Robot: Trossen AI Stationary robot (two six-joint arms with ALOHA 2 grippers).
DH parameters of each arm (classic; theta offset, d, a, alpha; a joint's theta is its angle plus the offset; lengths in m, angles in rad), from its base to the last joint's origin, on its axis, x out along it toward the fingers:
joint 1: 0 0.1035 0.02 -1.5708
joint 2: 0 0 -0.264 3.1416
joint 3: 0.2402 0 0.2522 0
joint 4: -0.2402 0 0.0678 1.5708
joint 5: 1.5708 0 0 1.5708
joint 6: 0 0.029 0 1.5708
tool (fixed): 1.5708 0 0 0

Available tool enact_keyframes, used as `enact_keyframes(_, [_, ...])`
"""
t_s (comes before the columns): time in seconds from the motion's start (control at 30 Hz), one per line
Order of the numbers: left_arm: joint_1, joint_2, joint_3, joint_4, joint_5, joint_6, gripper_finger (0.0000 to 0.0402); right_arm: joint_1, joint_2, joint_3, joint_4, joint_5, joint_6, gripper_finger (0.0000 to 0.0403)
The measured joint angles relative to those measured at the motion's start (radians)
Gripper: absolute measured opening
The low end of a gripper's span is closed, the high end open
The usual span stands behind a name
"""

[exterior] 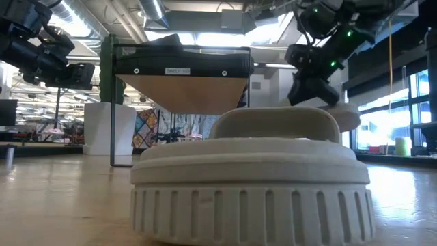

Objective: Pick and place slides into the shelf
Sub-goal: Put the right white slide under the shelf

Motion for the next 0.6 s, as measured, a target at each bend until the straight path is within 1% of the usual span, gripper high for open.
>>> enact_keyframes(0.13, [0.000,0.000,0.000,0.000,0.000,0.000,0.0147,-0.063,0.000,-0.076,0.188,-0.041,-0.111,0.0012])
enact_keyframes(0.27, [0.000,0.000,0.000,0.000,0.000,0.001,0.0147,-0.093,0.001,-0.139,0.295,-0.124,-0.136,0.0012])
enact_keyframes(0.4, [0.000,0.000,0.000,0.000,0.000,0.001,0.0147,-0.094,0.015,-0.164,0.404,-0.172,-0.154,0.0012])
enact_keyframes(0.53, [0.000,0.000,0.000,0.000,0.000,0.001,0.0147,-0.094,0.042,-0.148,0.434,-0.296,-0.207,0.0012])
enact_keyframes(0.6, [0.000,0.000,0.000,0.000,0.000,0.001,0.0147,-0.090,0.061,-0.135,0.436,-0.340,-0.210,0.0012])
